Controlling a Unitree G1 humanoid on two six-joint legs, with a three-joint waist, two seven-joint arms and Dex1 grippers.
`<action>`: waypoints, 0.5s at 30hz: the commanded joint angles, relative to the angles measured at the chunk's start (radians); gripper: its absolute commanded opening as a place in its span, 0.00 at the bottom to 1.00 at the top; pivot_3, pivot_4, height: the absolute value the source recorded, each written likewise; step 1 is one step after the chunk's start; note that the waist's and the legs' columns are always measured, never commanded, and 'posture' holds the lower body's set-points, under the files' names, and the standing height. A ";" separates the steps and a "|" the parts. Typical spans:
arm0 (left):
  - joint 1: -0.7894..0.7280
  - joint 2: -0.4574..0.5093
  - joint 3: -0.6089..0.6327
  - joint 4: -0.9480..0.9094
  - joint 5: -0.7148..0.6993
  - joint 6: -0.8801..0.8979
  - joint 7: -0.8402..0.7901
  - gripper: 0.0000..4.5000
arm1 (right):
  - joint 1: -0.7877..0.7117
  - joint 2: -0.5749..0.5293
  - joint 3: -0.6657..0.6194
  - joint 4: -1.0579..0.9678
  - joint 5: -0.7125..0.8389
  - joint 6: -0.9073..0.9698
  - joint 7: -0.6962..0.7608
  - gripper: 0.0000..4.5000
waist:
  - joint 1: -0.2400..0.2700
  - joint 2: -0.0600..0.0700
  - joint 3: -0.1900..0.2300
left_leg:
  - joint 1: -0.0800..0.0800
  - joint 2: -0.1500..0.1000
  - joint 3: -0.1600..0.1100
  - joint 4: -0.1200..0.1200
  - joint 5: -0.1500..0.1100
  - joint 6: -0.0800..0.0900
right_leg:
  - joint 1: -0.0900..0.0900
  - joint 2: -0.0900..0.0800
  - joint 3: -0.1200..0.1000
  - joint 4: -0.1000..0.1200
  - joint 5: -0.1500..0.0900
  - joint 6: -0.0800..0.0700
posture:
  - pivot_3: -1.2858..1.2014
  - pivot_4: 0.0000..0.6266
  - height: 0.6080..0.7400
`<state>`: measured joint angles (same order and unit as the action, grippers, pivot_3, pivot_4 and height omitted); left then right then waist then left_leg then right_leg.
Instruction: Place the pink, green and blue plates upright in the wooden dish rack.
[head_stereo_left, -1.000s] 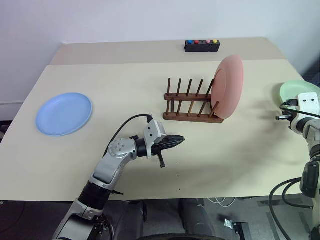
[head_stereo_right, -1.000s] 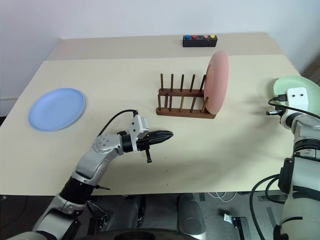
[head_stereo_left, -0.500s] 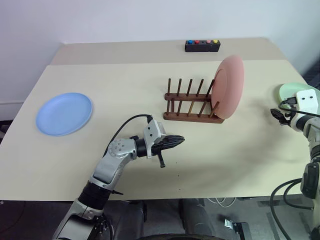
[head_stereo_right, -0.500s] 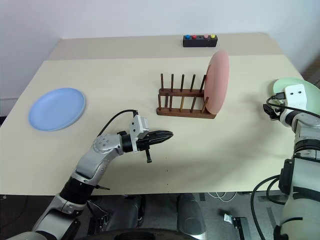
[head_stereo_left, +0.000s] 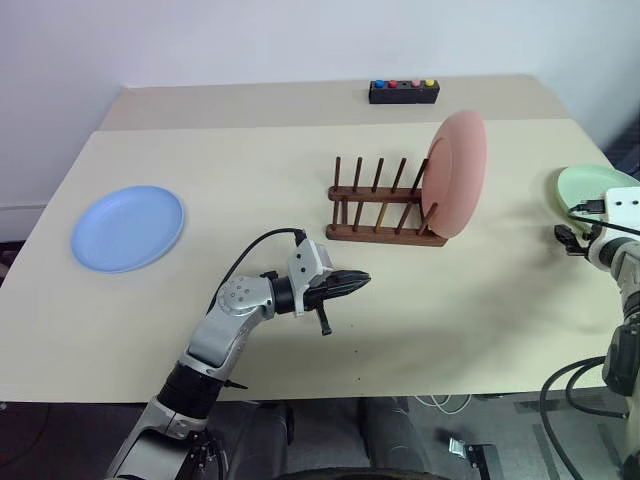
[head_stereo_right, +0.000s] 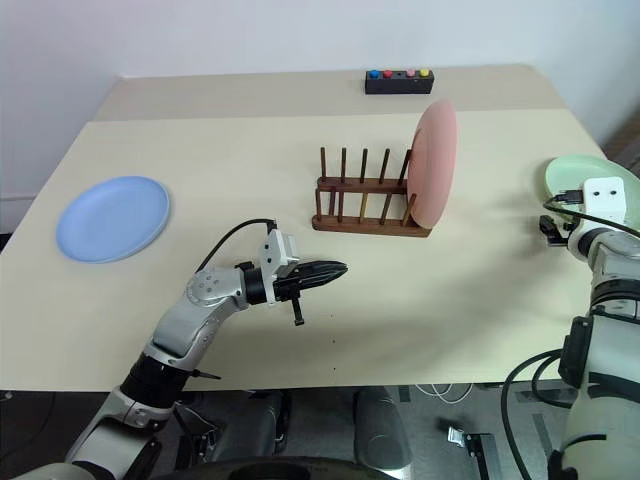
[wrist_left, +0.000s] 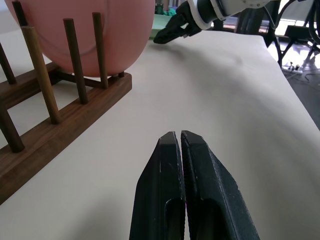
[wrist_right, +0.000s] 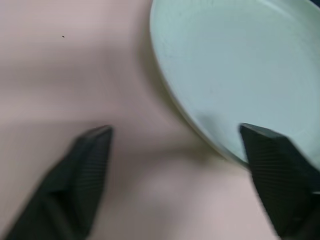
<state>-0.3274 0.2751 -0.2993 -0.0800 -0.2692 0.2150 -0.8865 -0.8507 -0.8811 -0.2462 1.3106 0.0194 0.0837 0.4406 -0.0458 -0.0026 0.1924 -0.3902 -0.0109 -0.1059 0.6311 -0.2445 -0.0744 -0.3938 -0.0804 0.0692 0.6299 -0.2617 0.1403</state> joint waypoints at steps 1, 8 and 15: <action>0.001 0.004 0.004 -0.036 -0.007 0.003 0.000 0.02 | -0.027 -0.017 -0.009 -0.010 0.006 0.003 0.001 0.49 | 0.000 0.000 0.000 | 0.000 0.000 0.000 0.000 0.000 0.000 | 0.000 0.000 0.000 0.000 0.000 0.000 | 0.52 0.24 0.96; -0.003 0.006 0.006 -0.034 -0.008 0.006 0.000 0.02 | -0.023 -0.015 -0.005 -0.010 0.002 0.002 0.002 0.01 | 0.001 0.000 0.000 | 0.000 0.000 0.000 0.000 0.000 0.000 | 0.000 0.000 0.000 0.000 0.000 0.000 | 0.52 0.24 0.96; -0.004 0.006 0.007 -0.032 -0.008 0.005 -0.002 0.02 | -0.017 -0.017 -0.003 -0.013 -0.001 -0.005 0.009 0.01 | 0.001 0.000 0.000 | 0.000 0.000 0.000 0.000 0.000 0.000 | 0.000 0.000 0.000 0.000 0.000 0.000 | 0.52 0.24 0.96</action>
<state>-0.3260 0.2800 -0.2992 -0.0805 -0.2693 0.2285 -0.8856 -0.8571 -0.8810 -0.2448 1.3104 0.0164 0.0855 0.4484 -0.0452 -0.0026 0.1924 -0.3902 -0.0110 -0.1059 0.6314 -0.2445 -0.0744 -0.3936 -0.0804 0.0692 0.6299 -0.2617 0.1404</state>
